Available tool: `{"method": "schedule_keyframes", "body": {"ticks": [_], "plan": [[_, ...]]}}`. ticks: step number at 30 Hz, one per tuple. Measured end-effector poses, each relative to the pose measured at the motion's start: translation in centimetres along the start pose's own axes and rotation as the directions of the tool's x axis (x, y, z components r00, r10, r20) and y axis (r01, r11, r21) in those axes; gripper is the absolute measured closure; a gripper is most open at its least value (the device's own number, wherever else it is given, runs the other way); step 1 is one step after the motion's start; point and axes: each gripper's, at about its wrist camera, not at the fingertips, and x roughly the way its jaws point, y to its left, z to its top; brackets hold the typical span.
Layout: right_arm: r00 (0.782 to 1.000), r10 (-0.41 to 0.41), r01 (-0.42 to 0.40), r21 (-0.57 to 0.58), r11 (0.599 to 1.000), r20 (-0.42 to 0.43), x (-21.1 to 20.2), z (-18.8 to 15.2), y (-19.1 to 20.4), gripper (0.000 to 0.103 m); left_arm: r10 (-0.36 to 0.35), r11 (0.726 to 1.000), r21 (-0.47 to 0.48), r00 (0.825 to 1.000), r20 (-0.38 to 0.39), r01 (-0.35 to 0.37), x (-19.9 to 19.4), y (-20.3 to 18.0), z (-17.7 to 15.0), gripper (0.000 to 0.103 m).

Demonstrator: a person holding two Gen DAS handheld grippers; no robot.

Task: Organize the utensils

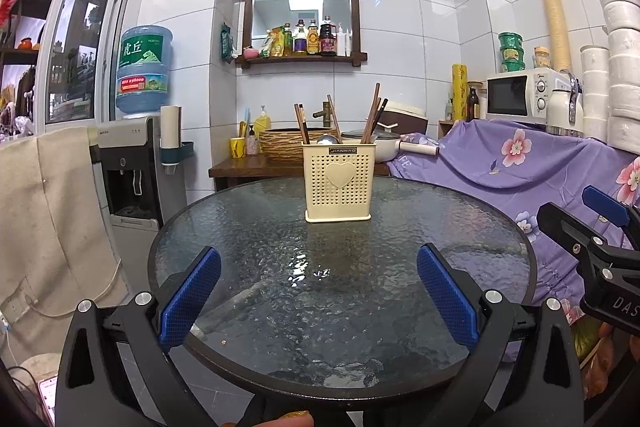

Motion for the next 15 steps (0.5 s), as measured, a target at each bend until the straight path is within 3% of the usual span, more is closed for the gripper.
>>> {"method": "schedule_keyframes", "body": {"ticks": [15], "plan": [[1.0, 0.0, 0.0, -0.001, 1.0, -0.004, 0.04, -0.05, 0.16, 0.006, -0.002, 1.0, 0.004, 1.0, -0.004, 0.002, -0.01, 0.03, -0.02, 0.007]]}}
